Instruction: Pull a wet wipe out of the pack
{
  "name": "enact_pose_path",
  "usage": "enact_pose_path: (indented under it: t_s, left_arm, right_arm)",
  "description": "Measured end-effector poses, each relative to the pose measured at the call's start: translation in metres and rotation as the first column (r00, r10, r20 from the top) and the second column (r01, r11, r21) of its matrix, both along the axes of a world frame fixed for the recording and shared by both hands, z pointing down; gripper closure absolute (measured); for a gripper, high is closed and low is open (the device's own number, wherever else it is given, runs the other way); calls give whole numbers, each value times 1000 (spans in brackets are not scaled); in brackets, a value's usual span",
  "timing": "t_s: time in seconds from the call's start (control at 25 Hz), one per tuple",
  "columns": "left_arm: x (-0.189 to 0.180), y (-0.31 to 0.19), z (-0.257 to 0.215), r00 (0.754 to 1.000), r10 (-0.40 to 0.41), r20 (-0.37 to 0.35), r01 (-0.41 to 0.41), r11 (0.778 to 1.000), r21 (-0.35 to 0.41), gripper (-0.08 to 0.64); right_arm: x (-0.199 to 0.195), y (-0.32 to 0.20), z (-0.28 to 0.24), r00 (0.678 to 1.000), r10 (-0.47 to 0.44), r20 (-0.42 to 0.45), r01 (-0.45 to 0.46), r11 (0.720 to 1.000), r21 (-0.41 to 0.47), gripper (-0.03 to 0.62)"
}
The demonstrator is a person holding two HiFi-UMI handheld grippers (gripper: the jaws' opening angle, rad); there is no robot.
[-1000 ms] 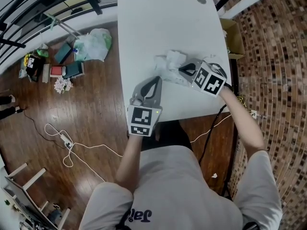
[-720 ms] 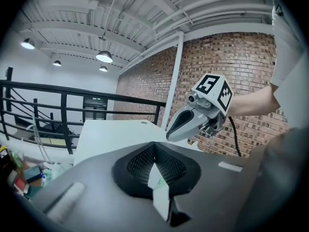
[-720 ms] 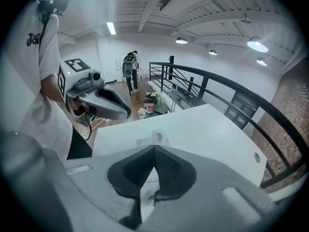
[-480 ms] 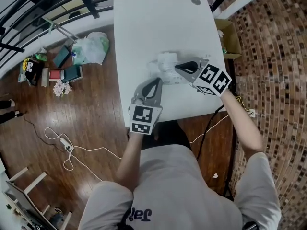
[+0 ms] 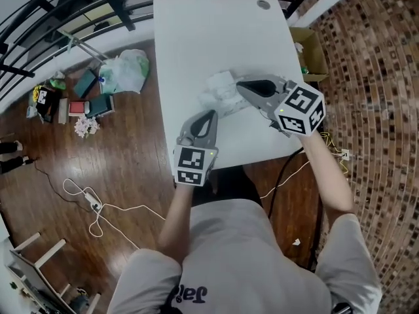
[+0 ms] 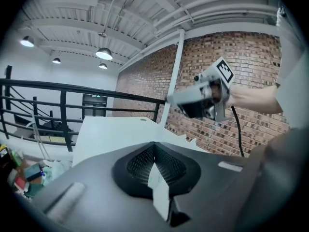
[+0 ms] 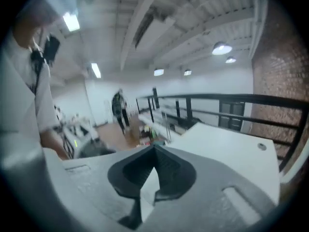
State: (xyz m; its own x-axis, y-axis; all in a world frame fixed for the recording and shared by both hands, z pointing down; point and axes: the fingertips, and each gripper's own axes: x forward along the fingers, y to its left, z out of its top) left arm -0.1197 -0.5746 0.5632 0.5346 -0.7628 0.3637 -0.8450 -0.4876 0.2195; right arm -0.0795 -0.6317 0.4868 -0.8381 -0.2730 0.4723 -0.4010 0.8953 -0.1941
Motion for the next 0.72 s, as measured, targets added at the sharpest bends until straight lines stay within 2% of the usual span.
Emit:
enact_pose_path:
  t_s: [0.04, 0.08, 0.16, 0.24, 0.32, 0.36, 0.4, 0.44, 0.48, 0.6, 0.64, 0.68, 0.72]
  left_arm:
    - [1, 0, -1, 1000, 7, 4, -7, 1000, 4, 543]
    - [2, -1, -3, 1000, 11, 5, -11, 1000, 8, 543]
    - [1, -2, -5, 1000, 7, -1, -7, 1000, 10, 543]
    - [1, 1, -7, 1000, 9, -1, -9, 1000, 12, 543]
    - [3, 2, -9, 1000, 19, 0, -19, 1000, 18, 543]
    - [4, 3, -10, 1000, 22, 1, -22, 1000, 20, 543]
    - [4, 3, -10, 1000, 24, 2, -24, 1000, 20, 543]
    - [3, 4, -9, 1000, 25, 2, -25, 1000, 18, 543]
    - [3, 4, -8, 1000, 26, 3, -26, 1000, 15, 543]
    - [1, 7, -5, 1000, 30, 8, -30, 1000, 7, 543]
    - [-1, 8, -5, 1000, 29, 13, -29, 1000, 5, 543]
    - [-2, 9, -4, 1000, 26, 17, -27, 1000, 4, 543]
    - [-2, 9, -4, 1000, 24, 21, -24, 1000, 3, 543]
  right_arm:
    - [0, -6, -27, 997, 26, 72, -28, 999, 21, 603]
    - [2, -15, -51, 993, 50, 107, -56, 997, 54, 603]
    - [6, -31, -67, 994, 71, 83, -80, 991, 105, 603]
    - [11, -31, -54, 998, 66, -4, -65, 989, 133, 603]
    - [16, -21, -21, 987, 42, -158, -19, 989, 146, 601]
    - [17, -14, 2, 971, 19, -238, 13, 991, 133, 562]
    - [16, -5, 27, 952, -9, -306, 45, 993, 110, 433]
    - [13, 2, 52, 934, -35, -355, 70, 994, 84, 389]
    - [10, 7, 75, 921, -51, -386, 82, 995, 63, 380]
    - [0, 7, 121, 905, -33, -423, 60, 997, 51, 382]
    - [-2, 3, 127, 909, -5, -416, 33, 998, 60, 454]
    - [-2, -2, 126, 919, 25, -393, -1, 998, 63, 598]
    - [-1, -5, 119, 934, 52, -353, -37, 998, 50, 600]
